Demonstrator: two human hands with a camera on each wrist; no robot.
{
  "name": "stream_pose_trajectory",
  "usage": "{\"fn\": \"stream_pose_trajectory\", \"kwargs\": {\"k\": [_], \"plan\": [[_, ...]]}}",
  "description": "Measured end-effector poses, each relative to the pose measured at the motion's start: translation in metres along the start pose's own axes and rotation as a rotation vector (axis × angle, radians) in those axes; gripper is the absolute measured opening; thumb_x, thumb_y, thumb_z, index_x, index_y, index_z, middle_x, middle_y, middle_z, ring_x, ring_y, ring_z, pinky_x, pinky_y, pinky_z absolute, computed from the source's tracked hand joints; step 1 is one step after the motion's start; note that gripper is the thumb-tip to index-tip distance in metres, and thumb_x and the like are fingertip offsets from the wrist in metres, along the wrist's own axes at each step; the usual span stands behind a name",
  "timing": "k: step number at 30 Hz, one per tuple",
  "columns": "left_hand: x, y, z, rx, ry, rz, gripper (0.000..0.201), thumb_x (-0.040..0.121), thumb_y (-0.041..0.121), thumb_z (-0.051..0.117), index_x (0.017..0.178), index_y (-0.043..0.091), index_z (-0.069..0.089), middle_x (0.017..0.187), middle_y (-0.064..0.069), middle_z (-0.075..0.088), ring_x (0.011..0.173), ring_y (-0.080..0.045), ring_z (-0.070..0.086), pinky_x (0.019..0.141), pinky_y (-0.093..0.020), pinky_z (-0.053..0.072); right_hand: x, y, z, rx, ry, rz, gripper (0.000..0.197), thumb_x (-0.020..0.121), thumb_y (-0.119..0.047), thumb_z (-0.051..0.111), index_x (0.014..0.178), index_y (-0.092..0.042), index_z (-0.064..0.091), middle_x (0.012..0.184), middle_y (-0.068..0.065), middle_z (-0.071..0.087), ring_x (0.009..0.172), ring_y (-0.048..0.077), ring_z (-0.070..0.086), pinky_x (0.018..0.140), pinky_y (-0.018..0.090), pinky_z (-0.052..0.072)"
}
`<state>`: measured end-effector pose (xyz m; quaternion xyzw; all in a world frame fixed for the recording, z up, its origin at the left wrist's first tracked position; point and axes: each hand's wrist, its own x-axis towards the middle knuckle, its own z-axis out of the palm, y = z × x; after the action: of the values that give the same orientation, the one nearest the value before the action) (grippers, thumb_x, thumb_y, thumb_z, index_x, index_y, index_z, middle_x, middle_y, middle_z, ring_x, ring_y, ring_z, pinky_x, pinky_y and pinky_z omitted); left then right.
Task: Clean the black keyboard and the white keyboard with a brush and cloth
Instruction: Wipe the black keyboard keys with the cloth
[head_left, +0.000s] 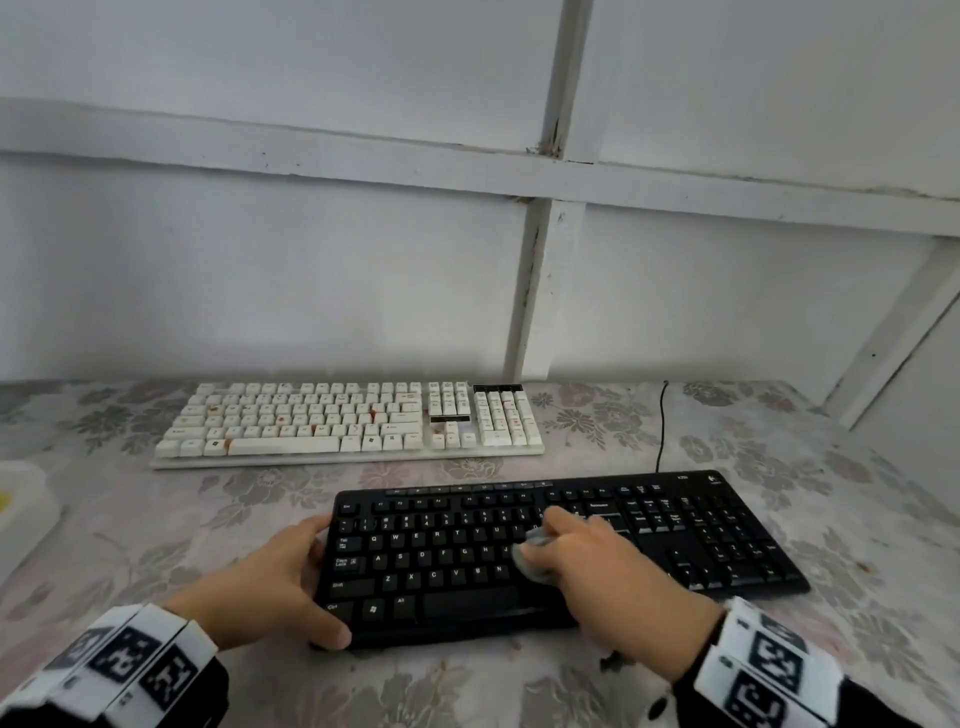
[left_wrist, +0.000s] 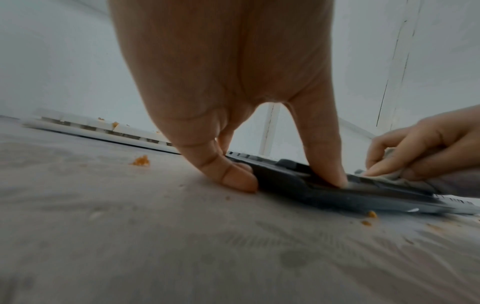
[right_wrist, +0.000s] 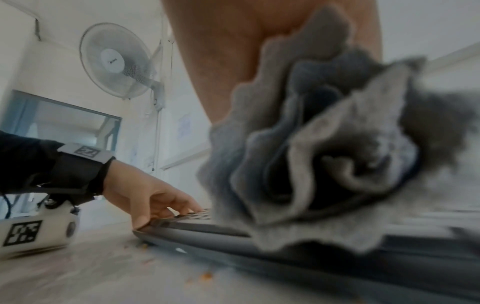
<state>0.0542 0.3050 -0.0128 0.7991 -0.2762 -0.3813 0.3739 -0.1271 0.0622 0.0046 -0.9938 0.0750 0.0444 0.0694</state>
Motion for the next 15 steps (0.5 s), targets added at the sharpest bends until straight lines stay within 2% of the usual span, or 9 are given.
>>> {"fn": "stream_pose_trajectory", "kwargs": {"k": [3,5,7,10,11,13,15], "plan": [[0.002,-0.002,0.0,0.003,0.006,0.003,0.098,0.05,0.003,0.085,0.127,0.033,0.033,0.107,-0.006,0.058,0.076,-0.009,0.059,0.059,-0.013,0.045,-0.011,0.026,0.0,0.002,0.026,0.091,0.013,0.094,-0.012,0.043,0.097,-0.021,0.052,0.093,-0.006,0.035,0.088,0.023,0.046,0.079,0.037,0.047],[0.001,-0.002,-0.001,0.009,0.011,0.004,0.099,0.046,0.008,0.085,0.127,0.034,0.034,0.105,-0.005,0.058,0.076,-0.009,0.059,0.061,-0.013,0.044,-0.017,0.041,-0.001,-0.008,0.034,0.147,0.01,0.095,-0.016,0.043,0.097,-0.018,0.052,0.091,-0.005,0.036,0.086,0.023,0.049,0.076,0.035,0.047],[0.002,-0.002,-0.001,0.018,0.011,0.004,0.099,0.044,0.012,0.085,0.126,0.035,0.034,0.106,-0.003,0.058,0.079,-0.009,0.059,0.063,-0.014,0.044,-0.021,0.052,-0.005,-0.06,0.012,0.23,0.012,0.092,-0.012,0.044,0.083,-0.015,0.051,0.083,-0.005,0.032,0.075,0.022,0.046,0.066,0.033,0.04],[0.001,0.0,-0.001,0.016,0.006,-0.006,0.095,0.051,0.004,0.085,0.125,0.033,0.033,0.107,-0.002,0.055,0.079,-0.008,0.058,0.061,-0.012,0.043,-0.02,0.052,-0.021,-0.151,-0.065,0.343,0.037,0.089,-0.008,0.048,0.055,-0.017,0.041,0.074,-0.007,0.021,0.061,0.02,0.036,0.056,0.029,0.03],[0.001,0.0,0.0,0.013,0.005,-0.008,0.093,0.053,0.002,0.084,0.124,0.033,0.032,0.108,-0.002,0.055,0.081,-0.008,0.058,0.06,-0.011,0.043,-0.016,0.045,-0.027,-0.153,-0.087,0.326,0.043,0.089,-0.008,0.048,0.05,-0.018,0.035,0.073,-0.007,0.02,0.062,0.021,0.037,0.055,0.028,0.03],[0.002,-0.001,0.001,0.005,0.007,-0.014,0.093,0.054,-0.001,0.084,0.125,0.031,0.032,0.108,-0.003,0.055,0.084,-0.009,0.058,0.061,-0.011,0.044,-0.004,0.019,-0.035,-0.085,-0.101,0.222,0.045,0.083,-0.002,0.047,0.05,-0.024,0.027,0.077,-0.005,0.023,0.066,0.02,0.039,0.053,0.021,0.026],[0.002,-0.002,0.0,-0.004,0.005,-0.018,0.096,0.051,0.001,0.085,0.126,0.031,0.033,0.108,-0.004,0.055,0.083,-0.01,0.059,0.063,-0.012,0.045,0.012,-0.016,-0.034,-0.014,-0.099,0.064,0.037,0.077,0.002,0.046,0.054,-0.024,0.033,0.087,-0.002,0.031,0.074,0.022,0.046,0.058,0.023,0.033]]}}
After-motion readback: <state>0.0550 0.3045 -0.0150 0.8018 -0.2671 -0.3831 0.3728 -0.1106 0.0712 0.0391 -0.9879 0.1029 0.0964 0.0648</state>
